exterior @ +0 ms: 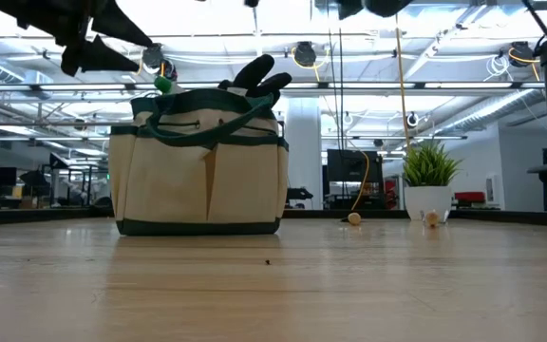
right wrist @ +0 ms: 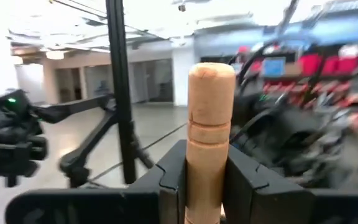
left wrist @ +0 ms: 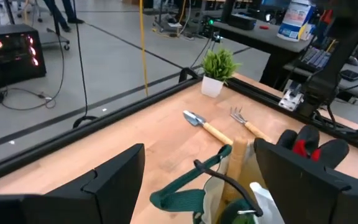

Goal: Pick & Place Garden tools in Gardening bag
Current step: Put the left brown hand rake into the brown gardening bag

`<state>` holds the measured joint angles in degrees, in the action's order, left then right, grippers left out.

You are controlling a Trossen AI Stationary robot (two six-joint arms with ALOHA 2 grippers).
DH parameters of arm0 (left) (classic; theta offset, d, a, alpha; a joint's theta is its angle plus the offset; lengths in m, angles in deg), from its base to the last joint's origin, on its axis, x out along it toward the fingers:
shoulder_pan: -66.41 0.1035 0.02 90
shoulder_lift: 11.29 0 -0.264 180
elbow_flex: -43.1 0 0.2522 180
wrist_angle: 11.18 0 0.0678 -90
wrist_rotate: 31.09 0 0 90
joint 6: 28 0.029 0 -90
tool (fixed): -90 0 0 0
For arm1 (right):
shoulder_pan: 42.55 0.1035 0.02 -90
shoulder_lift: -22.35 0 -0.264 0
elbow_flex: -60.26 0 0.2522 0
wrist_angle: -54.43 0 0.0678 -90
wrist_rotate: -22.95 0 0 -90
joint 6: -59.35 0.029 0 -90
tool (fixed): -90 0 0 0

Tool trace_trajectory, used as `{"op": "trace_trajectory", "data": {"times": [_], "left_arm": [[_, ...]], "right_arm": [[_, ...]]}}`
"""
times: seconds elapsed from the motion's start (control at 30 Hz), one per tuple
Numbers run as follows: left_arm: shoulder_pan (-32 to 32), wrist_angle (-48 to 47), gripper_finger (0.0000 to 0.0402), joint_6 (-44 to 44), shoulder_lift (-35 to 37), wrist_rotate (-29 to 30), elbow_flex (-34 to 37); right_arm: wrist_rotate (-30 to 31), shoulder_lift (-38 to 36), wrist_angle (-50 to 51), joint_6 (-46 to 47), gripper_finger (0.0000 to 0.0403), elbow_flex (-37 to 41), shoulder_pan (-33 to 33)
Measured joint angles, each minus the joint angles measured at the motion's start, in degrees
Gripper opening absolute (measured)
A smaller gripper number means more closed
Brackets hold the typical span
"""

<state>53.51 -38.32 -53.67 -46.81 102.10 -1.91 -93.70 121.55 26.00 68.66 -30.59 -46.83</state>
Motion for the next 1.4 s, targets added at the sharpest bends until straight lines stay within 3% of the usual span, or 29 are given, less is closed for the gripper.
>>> {"op": "trace_trajectory", "data": {"times": [0.17, 0.3, 0.63, 0.9, 1.23, 1.4], "left_arm": [[-0.01, -0.01, 0.0310, 0.26, 0.35, -2.39, 0.18], [0.00, -0.02, 0.0310, 0.29, 0.33, -3.98, 0.18], [-0.01, -0.07, 0.0310, 1.12, 0.30, -5.71, 0.18], [0.06, -0.08, 0.0310, 1.17, 0.30, -5.67, 0.18], [0.06, -0.10, 0.0310, 1.20, 0.30, -5.67, 0.16], [0.06, -0.10, 0.0310, 1.20, 0.30, -5.64, 0.16]], "right_arm": [[-2.21, 4.19, 0.29, 2.96, 0.0055, -2.83, -0.26], [-1.41, 5.36, 0.38, -0.55, 0.0055, -4.12, -0.99], [14.63, 5.86, 9.06, -7.11, 0.0055, -4.28, -3.85], [20.45, 5.86, 12.62, -7.81, 0.0055, -4.25, -1.45], [22.43, 5.86, 17.19, -7.08, 0.0055, -4.23, -0.72], [22.14, 9.46, 15.46, -4.33, 0.0055, -4.11, -0.69]]}}
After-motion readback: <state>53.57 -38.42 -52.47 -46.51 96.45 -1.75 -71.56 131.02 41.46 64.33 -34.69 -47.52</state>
